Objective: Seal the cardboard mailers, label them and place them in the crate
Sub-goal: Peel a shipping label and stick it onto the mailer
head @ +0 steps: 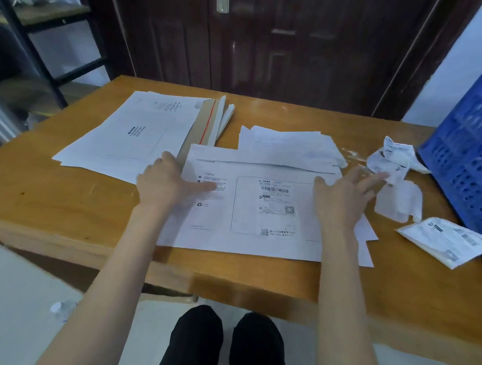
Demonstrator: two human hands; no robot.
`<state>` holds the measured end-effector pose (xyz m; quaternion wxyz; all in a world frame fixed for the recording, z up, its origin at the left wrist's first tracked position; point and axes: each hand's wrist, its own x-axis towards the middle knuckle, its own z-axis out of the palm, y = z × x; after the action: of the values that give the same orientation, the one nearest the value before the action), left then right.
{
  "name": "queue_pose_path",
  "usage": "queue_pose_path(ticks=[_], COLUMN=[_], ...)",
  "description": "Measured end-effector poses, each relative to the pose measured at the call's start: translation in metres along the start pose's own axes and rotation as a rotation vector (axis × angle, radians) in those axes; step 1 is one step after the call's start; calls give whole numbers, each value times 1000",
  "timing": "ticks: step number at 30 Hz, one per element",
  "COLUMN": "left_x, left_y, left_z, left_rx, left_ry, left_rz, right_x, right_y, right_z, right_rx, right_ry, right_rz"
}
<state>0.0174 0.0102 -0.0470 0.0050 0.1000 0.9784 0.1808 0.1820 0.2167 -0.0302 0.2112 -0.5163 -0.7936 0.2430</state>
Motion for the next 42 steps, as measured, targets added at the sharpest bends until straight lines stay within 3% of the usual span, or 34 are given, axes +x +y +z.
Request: queue_pose_path(ticks=[4,8,16,23,27,33,42], left_x=[21,28,38,47,57,70,71], left_y=[5,11,34,63,86,127,175], left_z=[-5,-20,-88,-159,-189,-227,-261], left_rx=[106,87,-453,-484,-460,-424,-470], left_ry=[-212,-429,-902,-1326,-1412,-1416,-1461], left_rz=[-11,-100,-203,-60,61,229,462], right_x=[-11,-20,2,5,7,13,48], right_y=[-10,-26,-91,-150,-187,-232,-238], right_z=[18,22,-20,-62,-83,-116,-156], right_rx=[-104,-193,-165,-304,-190,-109,215], right_ry=[-161,-318,-603,-755,-753,-811,-970], right_rz=[-127,-103,-56,25,50,53,142])
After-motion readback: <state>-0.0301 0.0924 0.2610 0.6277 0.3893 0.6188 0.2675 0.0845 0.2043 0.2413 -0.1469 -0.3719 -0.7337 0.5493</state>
